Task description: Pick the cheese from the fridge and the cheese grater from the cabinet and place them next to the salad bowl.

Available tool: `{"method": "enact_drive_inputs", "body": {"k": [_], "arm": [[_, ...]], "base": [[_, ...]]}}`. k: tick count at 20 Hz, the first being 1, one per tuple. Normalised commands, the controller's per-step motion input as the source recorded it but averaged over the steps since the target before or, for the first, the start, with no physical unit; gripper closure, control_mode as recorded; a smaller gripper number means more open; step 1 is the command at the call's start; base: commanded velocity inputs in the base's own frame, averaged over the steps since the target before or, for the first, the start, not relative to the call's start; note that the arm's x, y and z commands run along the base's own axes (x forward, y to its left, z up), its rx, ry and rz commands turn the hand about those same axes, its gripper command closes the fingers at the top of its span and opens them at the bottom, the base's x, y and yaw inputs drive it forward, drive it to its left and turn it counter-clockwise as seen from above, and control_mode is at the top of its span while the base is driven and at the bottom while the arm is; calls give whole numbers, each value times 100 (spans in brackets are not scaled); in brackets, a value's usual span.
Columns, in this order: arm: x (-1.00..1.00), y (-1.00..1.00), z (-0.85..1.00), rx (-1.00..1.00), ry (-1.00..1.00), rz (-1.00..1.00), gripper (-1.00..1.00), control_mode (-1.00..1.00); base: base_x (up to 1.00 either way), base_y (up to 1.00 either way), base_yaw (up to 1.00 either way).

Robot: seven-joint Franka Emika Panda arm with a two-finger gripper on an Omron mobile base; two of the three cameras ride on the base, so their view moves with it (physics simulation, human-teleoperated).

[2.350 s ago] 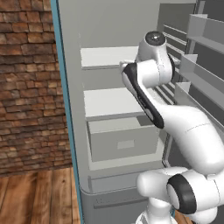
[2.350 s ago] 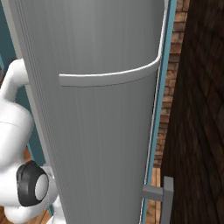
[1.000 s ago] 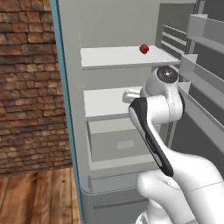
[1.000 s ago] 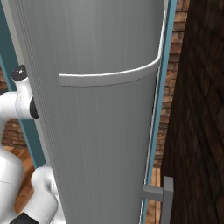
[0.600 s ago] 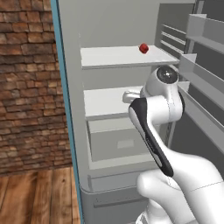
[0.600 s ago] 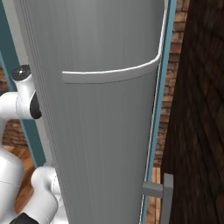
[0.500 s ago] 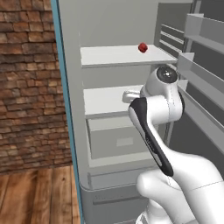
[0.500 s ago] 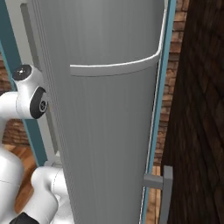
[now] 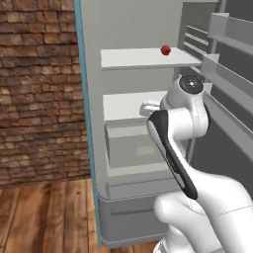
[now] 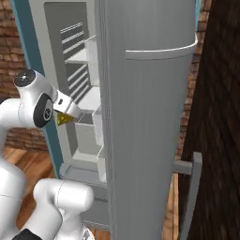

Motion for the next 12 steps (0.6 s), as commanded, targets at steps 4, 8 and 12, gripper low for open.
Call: {"method": "enact_drive_inputs", "body": {"k": [4, 8, 12], "arm": [[0, 0, 0, 0, 0, 0, 100, 100], [0, 0, 0, 0, 0, 0, 100, 100], [0, 0, 0, 0, 0, 0, 100, 100]], "base": [[-10, 80, 21], [-9, 92, 17], [-1, 94, 12]]}}
